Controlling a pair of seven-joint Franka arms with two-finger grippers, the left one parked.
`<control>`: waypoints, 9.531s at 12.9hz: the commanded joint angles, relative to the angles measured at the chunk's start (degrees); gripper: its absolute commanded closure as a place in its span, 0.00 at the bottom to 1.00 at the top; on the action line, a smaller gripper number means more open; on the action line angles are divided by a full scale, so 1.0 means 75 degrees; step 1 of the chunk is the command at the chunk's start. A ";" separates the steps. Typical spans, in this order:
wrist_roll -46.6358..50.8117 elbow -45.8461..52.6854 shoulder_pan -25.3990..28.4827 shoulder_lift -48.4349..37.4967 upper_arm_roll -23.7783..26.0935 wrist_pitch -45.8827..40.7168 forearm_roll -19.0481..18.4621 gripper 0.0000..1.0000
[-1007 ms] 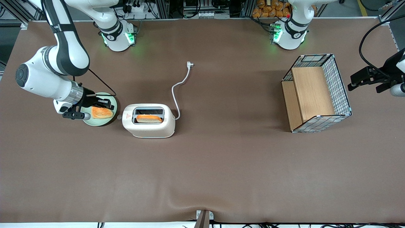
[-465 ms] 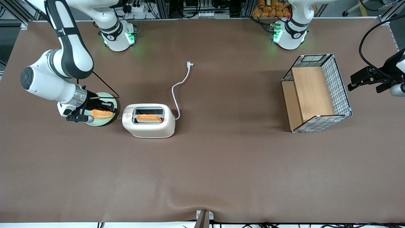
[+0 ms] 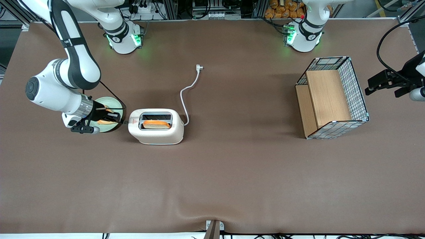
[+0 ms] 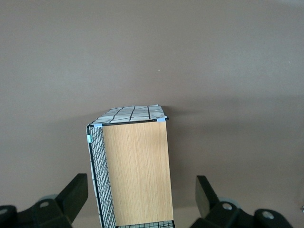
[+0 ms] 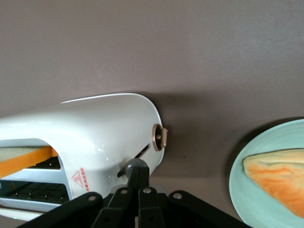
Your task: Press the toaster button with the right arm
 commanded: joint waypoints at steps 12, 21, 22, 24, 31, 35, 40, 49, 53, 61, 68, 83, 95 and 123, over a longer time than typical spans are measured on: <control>-0.0567 0.0125 0.0091 0.0393 -0.0028 0.0254 0.0281 1.00; -0.1167 0.0101 0.0078 0.0593 -0.0039 0.0360 0.0715 1.00; -0.1167 0.0101 0.0090 0.0627 -0.0028 0.0372 0.0715 1.00; -0.1190 0.0101 0.0079 0.0686 -0.0039 0.0431 0.0715 1.00; -0.1318 0.0101 0.0079 0.0838 -0.0028 0.0559 0.0785 1.00; -0.1423 0.0101 0.0067 0.0909 -0.0028 0.0594 0.0890 1.00; -0.1905 0.0101 0.0032 0.1073 -0.0039 0.0653 0.1278 1.00; -0.1917 0.0101 0.0043 0.1272 -0.0028 0.0782 0.1289 1.00; -0.1917 0.0101 0.0043 0.1366 -0.0028 0.0805 0.1289 1.00; -0.1917 0.0101 0.0102 0.1553 -0.0028 0.0911 0.1336 1.00; -0.2010 0.0113 0.0102 0.1565 -0.0028 0.0888 0.1500 1.00; -0.2022 0.0124 0.0102 0.1554 -0.0028 0.0888 0.1500 1.00; -0.1999 0.0230 0.0090 0.1437 -0.0039 0.0654 0.1477 1.00; -0.1413 0.2642 -0.0729 0.1296 -0.0192 -0.2474 -0.0713 0.00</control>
